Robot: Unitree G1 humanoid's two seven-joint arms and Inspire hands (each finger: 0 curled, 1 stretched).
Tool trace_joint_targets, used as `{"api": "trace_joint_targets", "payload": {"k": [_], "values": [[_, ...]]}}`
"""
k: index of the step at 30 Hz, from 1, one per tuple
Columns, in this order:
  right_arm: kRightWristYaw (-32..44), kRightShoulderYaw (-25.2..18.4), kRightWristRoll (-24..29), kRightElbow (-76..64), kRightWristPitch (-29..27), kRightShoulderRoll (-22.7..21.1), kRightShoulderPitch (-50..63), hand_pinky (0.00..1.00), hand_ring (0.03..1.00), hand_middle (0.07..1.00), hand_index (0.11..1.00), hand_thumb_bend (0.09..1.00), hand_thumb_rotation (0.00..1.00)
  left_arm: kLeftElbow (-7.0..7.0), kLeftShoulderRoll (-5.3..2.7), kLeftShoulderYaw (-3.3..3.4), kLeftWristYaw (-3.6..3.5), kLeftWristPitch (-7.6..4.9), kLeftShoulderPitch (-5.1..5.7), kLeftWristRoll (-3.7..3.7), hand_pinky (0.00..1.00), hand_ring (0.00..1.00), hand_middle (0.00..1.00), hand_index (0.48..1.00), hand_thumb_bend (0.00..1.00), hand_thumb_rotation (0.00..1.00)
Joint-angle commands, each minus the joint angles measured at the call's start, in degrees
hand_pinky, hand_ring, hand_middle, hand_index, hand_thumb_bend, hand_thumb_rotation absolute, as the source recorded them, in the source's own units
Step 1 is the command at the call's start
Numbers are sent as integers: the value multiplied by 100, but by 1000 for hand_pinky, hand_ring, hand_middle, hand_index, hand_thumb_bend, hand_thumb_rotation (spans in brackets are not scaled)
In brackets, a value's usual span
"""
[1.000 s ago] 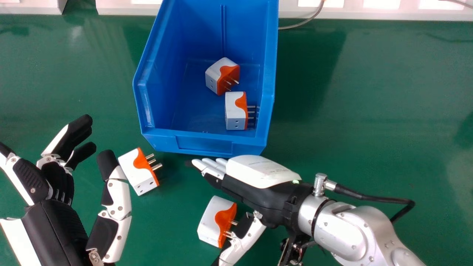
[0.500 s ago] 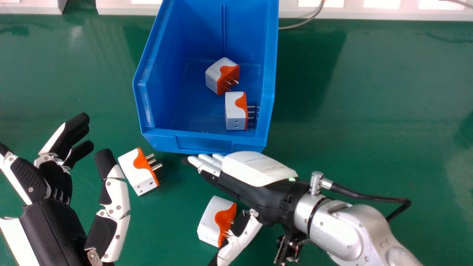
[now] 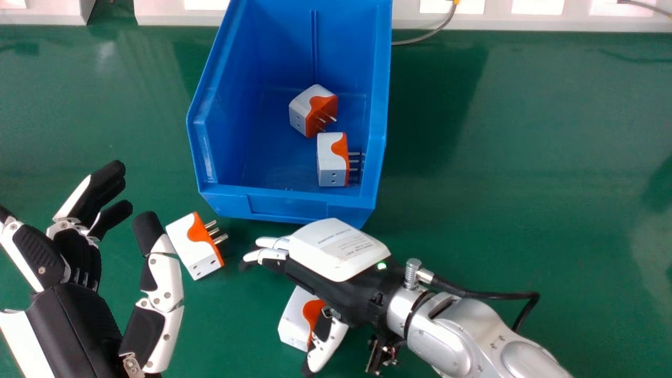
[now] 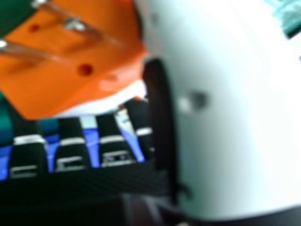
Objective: Pick all objects and put in blue box
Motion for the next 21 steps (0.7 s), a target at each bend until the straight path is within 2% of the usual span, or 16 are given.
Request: {"api": "trace_joint_targets", "payload": {"k": [1, 2, 6, 10, 16, 21], "values": [[3, 57, 132, 255, -195, 104, 86, 432, 509, 625, 614, 573, 1, -162, -478, -210, 21, -108, 77, -21, 688, 741, 736, 731, 253, 0], [22, 39, 158, 274, -178, 131, 88, 400, 459, 577, 568, 542, 0, -164, -474, -213, 16, -108, 86, -23, 691, 743, 738, 733, 253, 0], [80, -19, 268, 301, -218, 160, 95, 347, 392, 514, 539, 511, 0, -170, -470, -224, 7, -102, 118, -8, 702, 749, 741, 738, 258, 0], [150, -63, 319, 225, -195, 164, 137, 345, 384, 505, 550, 506, 0, -181, -466, -231, -3, -92, 135, -27, 704, 749, 740, 738, 260, 0], [201, -127, 412, 147, -300, 155, 157, 346, 385, 505, 549, 506, 0, -192, -472, -224, 2, -66, 133, -14, 698, 745, 739, 735, 257, 0], [206, -143, 389, 60, -290, 141, 157, 362, 394, 516, 533, 508, 0, -174, -479, -228, 12, -66, 100, -16, 697, 744, 737, 735, 260, 0]]}}
